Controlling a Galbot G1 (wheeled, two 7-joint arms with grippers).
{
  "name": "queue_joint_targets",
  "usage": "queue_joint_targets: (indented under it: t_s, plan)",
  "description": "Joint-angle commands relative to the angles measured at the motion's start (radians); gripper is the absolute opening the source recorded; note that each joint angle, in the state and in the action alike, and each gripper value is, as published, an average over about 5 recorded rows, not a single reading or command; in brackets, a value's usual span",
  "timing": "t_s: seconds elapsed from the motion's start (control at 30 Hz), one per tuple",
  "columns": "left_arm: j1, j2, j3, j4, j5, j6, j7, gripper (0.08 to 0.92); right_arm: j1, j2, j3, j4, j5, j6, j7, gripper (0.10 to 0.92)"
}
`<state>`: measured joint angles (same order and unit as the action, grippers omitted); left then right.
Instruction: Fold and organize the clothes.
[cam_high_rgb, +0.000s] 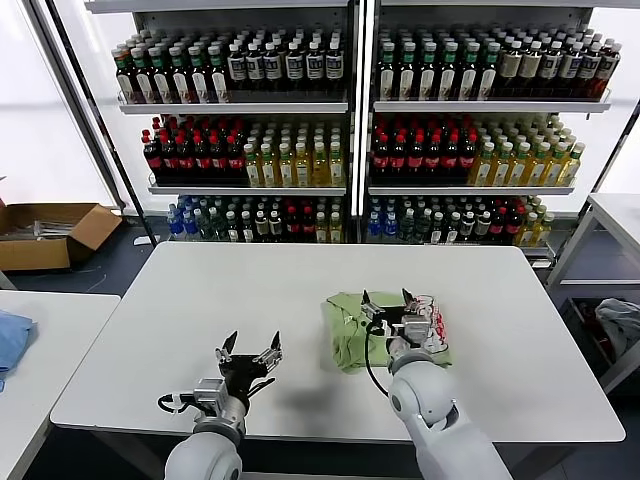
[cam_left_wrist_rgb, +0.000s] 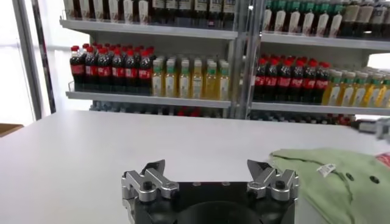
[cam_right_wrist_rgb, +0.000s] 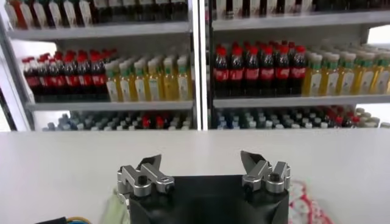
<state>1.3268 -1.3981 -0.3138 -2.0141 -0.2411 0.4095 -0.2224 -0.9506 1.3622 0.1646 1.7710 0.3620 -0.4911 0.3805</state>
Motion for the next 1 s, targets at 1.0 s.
queue_joint_targets:
  t_s: [1.0]
  plan:
    - [0.007, 0.01, -0.005, -0.038, -0.02, 0.038, 0.003, 0.823, 0.043, 0.049, -0.035, -0.117, 0.03, -0.009, 0.018, 0.823]
